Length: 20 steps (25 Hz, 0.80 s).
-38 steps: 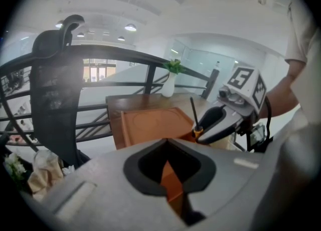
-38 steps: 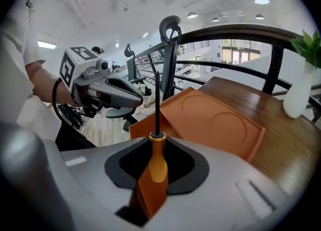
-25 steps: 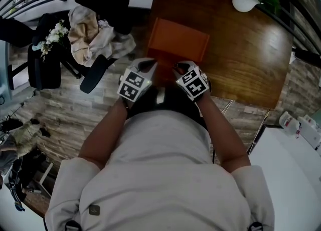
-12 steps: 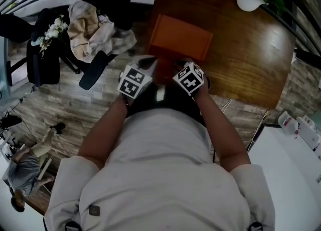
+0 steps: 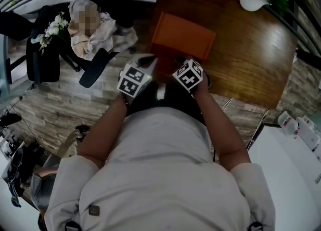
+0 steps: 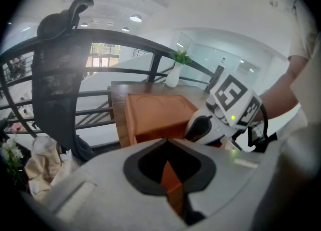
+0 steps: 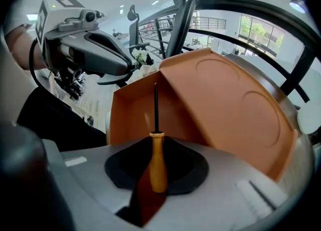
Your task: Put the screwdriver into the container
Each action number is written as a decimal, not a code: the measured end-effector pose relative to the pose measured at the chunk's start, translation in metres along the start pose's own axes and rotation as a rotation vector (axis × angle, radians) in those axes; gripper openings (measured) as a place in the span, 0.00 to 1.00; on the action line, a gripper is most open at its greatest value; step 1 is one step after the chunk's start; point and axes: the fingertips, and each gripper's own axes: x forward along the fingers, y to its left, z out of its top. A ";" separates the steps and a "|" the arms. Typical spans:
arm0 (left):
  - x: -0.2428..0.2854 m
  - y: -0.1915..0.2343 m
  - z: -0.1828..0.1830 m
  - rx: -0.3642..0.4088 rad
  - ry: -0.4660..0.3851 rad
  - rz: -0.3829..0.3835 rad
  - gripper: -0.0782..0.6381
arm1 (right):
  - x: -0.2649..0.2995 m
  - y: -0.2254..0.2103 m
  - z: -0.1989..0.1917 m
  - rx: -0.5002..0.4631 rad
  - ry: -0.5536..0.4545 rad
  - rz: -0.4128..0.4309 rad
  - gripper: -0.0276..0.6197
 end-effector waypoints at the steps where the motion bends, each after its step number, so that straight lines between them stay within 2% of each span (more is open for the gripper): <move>1: 0.000 0.000 0.000 -0.001 -0.001 -0.002 0.11 | 0.001 0.000 0.001 0.001 0.001 -0.001 0.17; 20: 0.001 0.001 -0.005 -0.010 0.006 -0.008 0.11 | 0.018 -0.003 -0.002 0.012 0.017 -0.007 0.17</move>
